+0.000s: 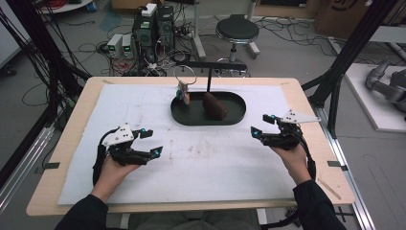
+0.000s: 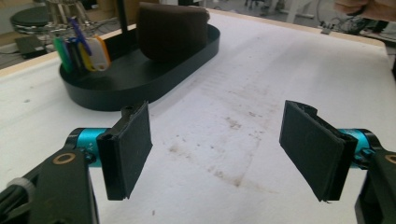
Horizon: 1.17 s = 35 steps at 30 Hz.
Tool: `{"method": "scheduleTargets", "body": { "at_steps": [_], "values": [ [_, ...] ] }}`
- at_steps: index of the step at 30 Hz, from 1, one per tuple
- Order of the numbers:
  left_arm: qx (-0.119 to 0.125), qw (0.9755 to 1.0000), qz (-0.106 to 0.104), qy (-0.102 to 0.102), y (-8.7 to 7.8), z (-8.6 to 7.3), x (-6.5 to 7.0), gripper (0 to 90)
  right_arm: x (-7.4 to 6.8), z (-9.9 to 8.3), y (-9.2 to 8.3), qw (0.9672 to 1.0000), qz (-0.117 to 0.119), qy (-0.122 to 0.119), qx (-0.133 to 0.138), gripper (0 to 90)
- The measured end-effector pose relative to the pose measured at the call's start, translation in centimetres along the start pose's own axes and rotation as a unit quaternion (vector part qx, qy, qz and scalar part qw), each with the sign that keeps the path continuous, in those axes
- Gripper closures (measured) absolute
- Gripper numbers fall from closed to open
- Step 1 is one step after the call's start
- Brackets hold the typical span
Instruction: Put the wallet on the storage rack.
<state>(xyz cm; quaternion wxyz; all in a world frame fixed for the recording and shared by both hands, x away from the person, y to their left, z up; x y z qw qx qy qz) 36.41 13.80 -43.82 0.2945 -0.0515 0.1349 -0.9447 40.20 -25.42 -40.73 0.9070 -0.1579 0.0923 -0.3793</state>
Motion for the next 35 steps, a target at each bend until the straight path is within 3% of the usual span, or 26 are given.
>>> {"method": "scheduleTargets", "body": {
  "at_steps": [6, 14, 35],
  "values": [
    [0.008, 0.9994, 0.033, 0.0, -0.7, 0.1, -0.9, 23.7, 0.9, -1.2, -1.1, 0.9999, -0.011, 0.013, -0.001, 23.2],
    [0.009, 0.9987, 0.05, -0.007, -0.8, -0.3, -2.0, 21.8, 1.5, -1.8, -1.6, 0.9996, -0.024, 0.016, 0.001, 22.5],
    [0.01, 0.9983, 0.057, -0.004, -0.6, -0.4, -2.2, 21.6, 2.2, -2.7, -1.6, 0.9991, -0.034, 0.019, -0.015, 22.4]
  ]
}}
Point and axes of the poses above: each handheld gripper's, and its own axes: y roughly forward along the jaws, z roughly out of its top, x roughly to its right, the point moved 8 cm from there along y, roughly forward along the jaws, and after that the axes turned 2 degrees about x, right-handed, at the moved point
